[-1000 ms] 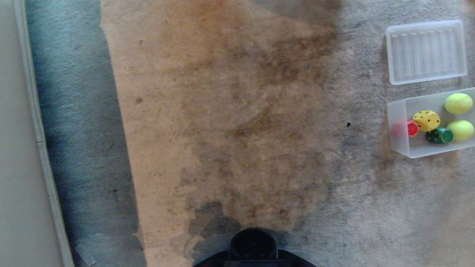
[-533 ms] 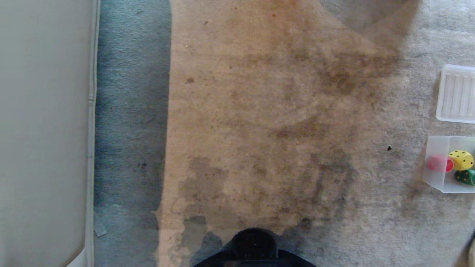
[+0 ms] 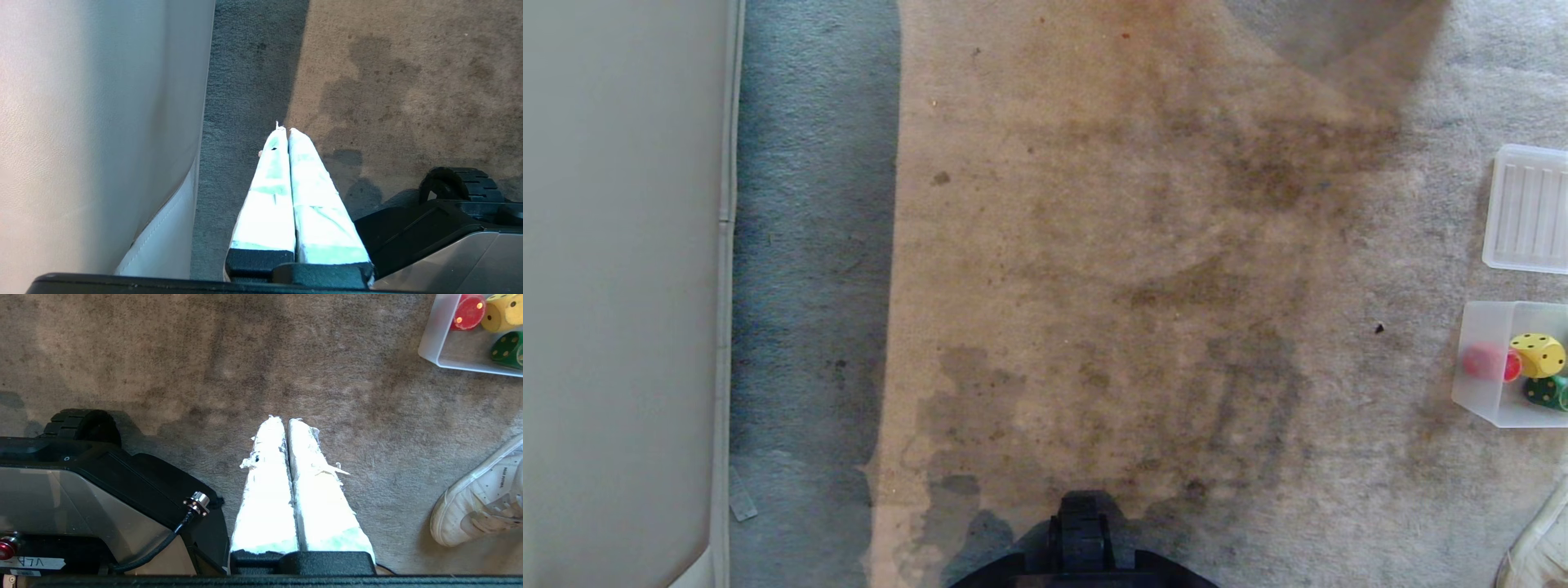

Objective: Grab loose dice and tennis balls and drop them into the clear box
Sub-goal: Pick up toys out of the box

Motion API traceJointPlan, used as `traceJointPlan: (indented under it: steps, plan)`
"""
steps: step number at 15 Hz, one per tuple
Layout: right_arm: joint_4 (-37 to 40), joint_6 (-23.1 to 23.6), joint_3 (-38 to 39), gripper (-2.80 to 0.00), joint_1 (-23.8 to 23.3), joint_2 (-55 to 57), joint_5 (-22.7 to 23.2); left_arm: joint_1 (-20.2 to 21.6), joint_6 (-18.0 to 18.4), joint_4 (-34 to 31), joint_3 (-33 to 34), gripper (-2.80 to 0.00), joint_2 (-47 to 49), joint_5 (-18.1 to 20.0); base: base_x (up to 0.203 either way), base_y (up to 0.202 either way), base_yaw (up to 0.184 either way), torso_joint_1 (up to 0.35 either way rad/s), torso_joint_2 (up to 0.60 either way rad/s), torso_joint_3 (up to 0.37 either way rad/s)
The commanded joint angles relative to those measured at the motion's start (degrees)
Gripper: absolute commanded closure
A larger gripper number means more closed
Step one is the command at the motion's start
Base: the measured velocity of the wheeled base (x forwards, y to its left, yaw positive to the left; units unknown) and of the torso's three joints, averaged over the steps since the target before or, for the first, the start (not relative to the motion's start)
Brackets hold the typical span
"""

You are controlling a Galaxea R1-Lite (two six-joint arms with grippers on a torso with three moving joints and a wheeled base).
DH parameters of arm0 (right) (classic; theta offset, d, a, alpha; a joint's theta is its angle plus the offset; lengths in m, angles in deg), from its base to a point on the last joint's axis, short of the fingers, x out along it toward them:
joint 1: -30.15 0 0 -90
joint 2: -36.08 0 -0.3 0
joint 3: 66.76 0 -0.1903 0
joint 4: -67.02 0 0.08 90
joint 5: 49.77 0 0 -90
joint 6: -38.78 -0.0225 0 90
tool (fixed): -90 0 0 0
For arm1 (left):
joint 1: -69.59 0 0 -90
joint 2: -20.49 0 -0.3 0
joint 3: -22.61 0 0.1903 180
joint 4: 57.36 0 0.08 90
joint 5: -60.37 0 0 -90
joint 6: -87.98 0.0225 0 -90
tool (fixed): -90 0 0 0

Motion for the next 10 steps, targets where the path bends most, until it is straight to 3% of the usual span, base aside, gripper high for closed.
traceJointPlan:
  steps: [1, 7, 10]
  plan:
    - [0.08, 0.04, 0.03, 0.0, 0.01, 0.05, 0.02, 0.0, 0.02, 0.07, 0.0, 0.0, 0.0, -0.02, 0.0, 0.0, 0.0, 0.0, 0.0, 0.0]
    - [0.08, 0.04, 0.03, 0.0, 0.01, 0.05, 0.02, 0.0, -0.33, 0.22, 0.07, 0.0, 0.0, -0.11, 0.0, 0.0, 0.0, 0.0, 0.0, 0.0]
    - [0.08, 0.07, 0.03, 0.0, 0.01, 0.05, 0.02, 0.0, -0.33, 0.22, 0.0, 0.0, 0.0, -0.11, 0.144, 0.0, 0.001, 0.001, 0.0, 0.006]
